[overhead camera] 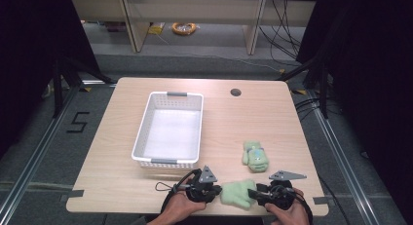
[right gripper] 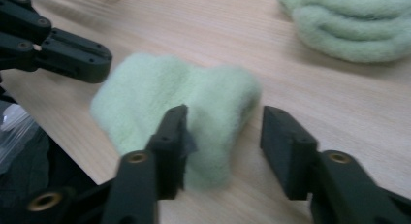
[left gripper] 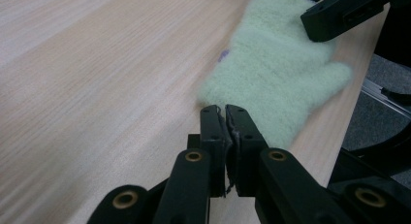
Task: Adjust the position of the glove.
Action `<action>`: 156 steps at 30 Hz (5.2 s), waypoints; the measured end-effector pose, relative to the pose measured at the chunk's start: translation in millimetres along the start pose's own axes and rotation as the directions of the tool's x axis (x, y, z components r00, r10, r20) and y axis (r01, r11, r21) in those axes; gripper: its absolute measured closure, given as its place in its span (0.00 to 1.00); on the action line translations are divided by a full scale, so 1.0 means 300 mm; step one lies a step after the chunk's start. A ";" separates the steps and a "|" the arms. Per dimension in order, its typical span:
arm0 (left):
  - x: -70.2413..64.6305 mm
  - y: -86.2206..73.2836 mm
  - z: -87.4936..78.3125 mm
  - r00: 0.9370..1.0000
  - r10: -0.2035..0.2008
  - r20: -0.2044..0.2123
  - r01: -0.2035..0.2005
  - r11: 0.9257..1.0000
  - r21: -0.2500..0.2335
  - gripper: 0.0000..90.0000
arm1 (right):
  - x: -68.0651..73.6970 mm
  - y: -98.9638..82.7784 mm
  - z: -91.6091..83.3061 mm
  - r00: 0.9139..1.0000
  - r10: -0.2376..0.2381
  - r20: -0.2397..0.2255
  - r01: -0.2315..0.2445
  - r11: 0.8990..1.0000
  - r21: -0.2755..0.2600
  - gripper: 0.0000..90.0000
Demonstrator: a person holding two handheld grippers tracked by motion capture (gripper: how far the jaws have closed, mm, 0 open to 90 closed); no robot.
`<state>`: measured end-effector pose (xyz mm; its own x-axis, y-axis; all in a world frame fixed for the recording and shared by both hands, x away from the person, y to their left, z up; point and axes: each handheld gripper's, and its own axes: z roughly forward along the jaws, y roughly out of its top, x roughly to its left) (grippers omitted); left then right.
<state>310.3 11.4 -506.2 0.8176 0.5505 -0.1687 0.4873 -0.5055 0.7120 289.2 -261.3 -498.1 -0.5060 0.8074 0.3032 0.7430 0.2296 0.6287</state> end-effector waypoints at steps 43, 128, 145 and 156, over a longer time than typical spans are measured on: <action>0.043 -0.061 -0.152 0.994 -0.111 0.017 0.111 0.994 -0.013 0.46 | -0.183 0.354 0.145 0.974 -0.088 0.210 0.060 0.989 0.134 0.54; 0.044 0.074 -0.051 0.987 -0.106 0.121 0.108 0.994 -0.004 0.51 | 0.057 0.044 -0.099 0.913 -0.395 -0.101 0.403 0.913 0.071 0.68; 0.036 0.061 -0.006 0.989 -0.095 0.113 0.095 0.995 0.005 0.84 | 0.052 0.028 -0.066 0.916 -0.394 -0.068 0.400 0.907 0.129 0.95; 0.008 0.061 -0.063 0.987 -0.084 0.139 0.090 0.995 -0.038 0.95 | 0.051 0.059 -0.107 0.919 -0.384 -0.087 0.390 0.918 0.073 0.96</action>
<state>315.4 15.9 -480.6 0.8083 0.4934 -0.3212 0.5472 -0.4285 0.7190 280.5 -262.4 -459.3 -0.7884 0.6071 0.0997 0.5167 0.5654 0.6429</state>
